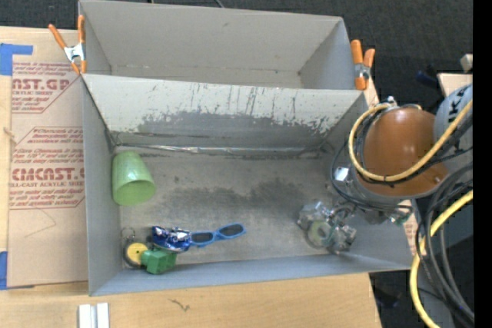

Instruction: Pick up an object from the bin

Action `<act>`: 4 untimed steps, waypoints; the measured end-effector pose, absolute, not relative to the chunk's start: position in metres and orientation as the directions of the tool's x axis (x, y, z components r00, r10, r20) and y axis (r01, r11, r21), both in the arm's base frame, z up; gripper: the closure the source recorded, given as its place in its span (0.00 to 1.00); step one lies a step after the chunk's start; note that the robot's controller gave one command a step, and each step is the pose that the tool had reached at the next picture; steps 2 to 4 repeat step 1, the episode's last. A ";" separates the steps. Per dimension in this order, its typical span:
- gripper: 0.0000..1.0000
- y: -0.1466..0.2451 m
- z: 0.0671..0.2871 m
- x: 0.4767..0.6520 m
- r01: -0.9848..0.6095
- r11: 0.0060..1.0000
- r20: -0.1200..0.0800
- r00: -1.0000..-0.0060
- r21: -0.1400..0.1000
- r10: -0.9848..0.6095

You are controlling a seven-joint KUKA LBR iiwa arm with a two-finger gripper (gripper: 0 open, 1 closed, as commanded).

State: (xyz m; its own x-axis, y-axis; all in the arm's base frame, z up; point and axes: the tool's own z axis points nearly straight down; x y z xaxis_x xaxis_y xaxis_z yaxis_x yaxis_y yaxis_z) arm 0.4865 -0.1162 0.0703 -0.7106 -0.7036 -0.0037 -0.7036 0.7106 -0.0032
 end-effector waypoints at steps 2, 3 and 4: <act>1.00 -0.102 0.204 0.510 -0.709 0.705 -0.007 -0.705 -0.007 -0.709; 1.00 -0.102 0.204 0.510 -0.709 0.705 -0.007 -0.705 -0.007 -0.709; 1.00 -0.102 0.204 0.510 -0.709 0.705 -0.007 -0.705 -0.007 -0.709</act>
Offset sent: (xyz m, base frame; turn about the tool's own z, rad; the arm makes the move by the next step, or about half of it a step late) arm 0.0211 0.0128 0.1298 -0.0080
